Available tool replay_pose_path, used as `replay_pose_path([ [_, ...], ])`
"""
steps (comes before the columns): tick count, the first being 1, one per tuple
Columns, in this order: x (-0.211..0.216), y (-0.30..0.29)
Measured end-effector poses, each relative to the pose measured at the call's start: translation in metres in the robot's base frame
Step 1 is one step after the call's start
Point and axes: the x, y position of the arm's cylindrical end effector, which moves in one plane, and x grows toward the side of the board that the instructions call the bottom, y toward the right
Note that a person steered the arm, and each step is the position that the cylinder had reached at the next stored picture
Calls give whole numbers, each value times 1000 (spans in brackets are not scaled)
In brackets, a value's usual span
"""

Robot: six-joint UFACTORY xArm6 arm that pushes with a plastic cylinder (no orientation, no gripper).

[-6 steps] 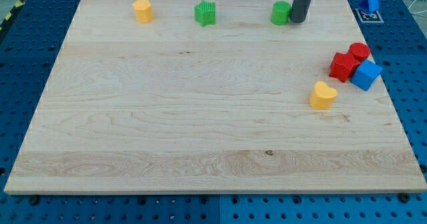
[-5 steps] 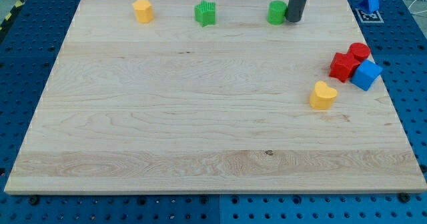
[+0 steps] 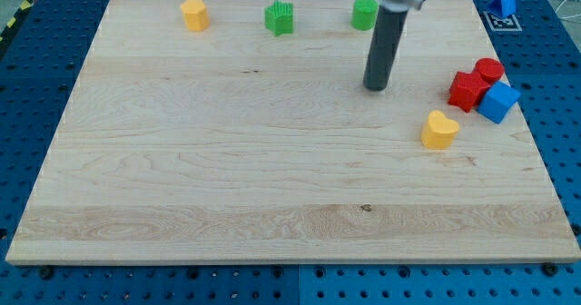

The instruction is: Push the yellow heart towards top right

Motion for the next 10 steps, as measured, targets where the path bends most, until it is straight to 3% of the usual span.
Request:
replay_pose_path([
  [1,50,3],
  [3,126,77],
  [6,37,69],
  [8,9,90],
  [10,-37,64],
])
